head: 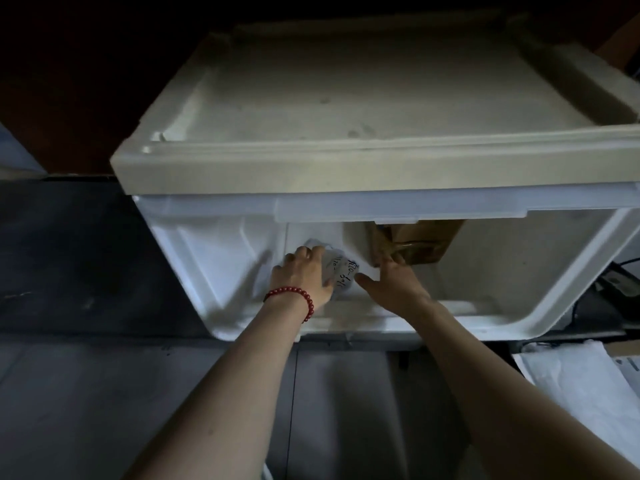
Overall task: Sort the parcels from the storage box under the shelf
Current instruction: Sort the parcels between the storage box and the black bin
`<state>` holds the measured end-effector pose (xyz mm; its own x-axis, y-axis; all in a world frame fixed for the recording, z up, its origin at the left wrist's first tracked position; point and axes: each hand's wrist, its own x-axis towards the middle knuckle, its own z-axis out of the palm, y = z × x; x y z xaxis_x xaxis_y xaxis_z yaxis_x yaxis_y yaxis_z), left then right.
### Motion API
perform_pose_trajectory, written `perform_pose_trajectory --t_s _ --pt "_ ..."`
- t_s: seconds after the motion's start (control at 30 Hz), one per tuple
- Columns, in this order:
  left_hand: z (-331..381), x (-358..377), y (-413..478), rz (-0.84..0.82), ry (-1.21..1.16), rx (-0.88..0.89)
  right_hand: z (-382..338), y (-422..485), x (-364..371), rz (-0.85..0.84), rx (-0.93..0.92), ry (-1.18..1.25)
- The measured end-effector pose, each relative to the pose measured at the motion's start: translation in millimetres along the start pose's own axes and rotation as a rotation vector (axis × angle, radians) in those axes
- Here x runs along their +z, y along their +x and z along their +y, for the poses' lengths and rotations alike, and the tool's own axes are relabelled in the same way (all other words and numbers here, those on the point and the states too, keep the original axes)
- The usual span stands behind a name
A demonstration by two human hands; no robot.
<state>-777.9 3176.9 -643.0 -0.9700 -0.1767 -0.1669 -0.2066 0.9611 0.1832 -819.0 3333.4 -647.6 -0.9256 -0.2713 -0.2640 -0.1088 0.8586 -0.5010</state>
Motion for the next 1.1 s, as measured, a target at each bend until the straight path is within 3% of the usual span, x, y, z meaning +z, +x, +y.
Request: perform_pose_trajectory --t_s 0.23,0.53,0.73,0.83,0.93,1.1 --pt "-22.2 32.7 36.2 -0.081 -0.020 -0.192 19.3 46.8 23.3 -0.084 0.119 0.173" --pt "-20.1 54.3 69.7 -0.184 -0.414 -0.403 12.3 67.1 35.0 -0.187 0.177 0.423" --pt "-11.0 61.6 75.6 -0.253 -0.484 -0.482 5.7 69.2 40.5 -0.205 0.269 0.651" --pt "-12.4 64.7 77.3 -0.281 -0.676 -0.572 8.8 69.1 42.7 -0.190 0.257 0.649" --pt "-17.6 63.9 78.7 -0.248 -0.676 -0.636 8.6 71.4 44.5 -0.172 0.231 0.580" --pt "-17.0 59.8 75.0 -0.302 -0.859 -0.581 7.0 74.3 46.0 -0.069 0.251 0.573"
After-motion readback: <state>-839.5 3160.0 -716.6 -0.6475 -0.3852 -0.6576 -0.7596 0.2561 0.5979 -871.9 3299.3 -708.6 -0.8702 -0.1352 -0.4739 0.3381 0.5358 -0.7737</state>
